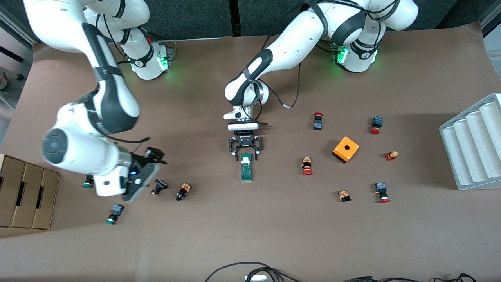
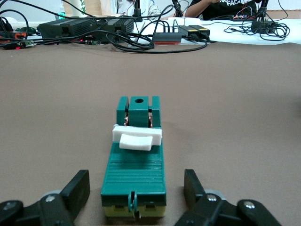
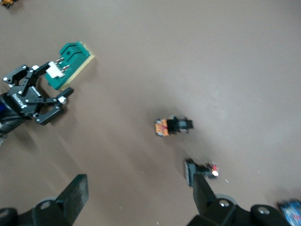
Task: Close load switch with both arms
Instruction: 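Reach the right gripper over the switch toward the white handle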
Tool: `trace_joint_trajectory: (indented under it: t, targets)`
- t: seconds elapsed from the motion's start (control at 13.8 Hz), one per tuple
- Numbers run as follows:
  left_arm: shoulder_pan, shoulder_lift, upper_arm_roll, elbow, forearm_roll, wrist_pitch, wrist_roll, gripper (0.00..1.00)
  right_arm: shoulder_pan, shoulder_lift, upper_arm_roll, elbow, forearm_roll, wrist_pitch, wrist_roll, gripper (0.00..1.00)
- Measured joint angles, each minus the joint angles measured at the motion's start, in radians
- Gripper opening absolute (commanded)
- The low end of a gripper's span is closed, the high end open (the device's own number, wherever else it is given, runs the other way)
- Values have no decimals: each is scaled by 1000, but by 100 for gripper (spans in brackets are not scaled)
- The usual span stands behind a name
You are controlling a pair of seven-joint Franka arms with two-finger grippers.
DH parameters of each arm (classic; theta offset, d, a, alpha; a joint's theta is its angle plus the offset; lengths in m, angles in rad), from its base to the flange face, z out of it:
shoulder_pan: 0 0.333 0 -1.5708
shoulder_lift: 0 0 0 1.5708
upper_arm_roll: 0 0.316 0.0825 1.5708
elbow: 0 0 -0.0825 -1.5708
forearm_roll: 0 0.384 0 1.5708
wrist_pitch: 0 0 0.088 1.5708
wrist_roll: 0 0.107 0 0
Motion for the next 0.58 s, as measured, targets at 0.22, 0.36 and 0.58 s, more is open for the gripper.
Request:
trace_joint_trajectory:
  t: [0.22, 0.36, 0.58]
  targets:
    - [-1, 0, 0, 0, 3, 0, 0, 82, 78, 49, 0, 0, 0, 68, -17, 99]
    - [-2, 0, -1, -1, 5, -1, 0, 79, 113, 80, -1, 1, 0, 110, -20, 99]
    - [-11, 0, -1, -5, 10, -14, 0, 75, 145, 104, -1, 2, 0, 161, -22, 99]
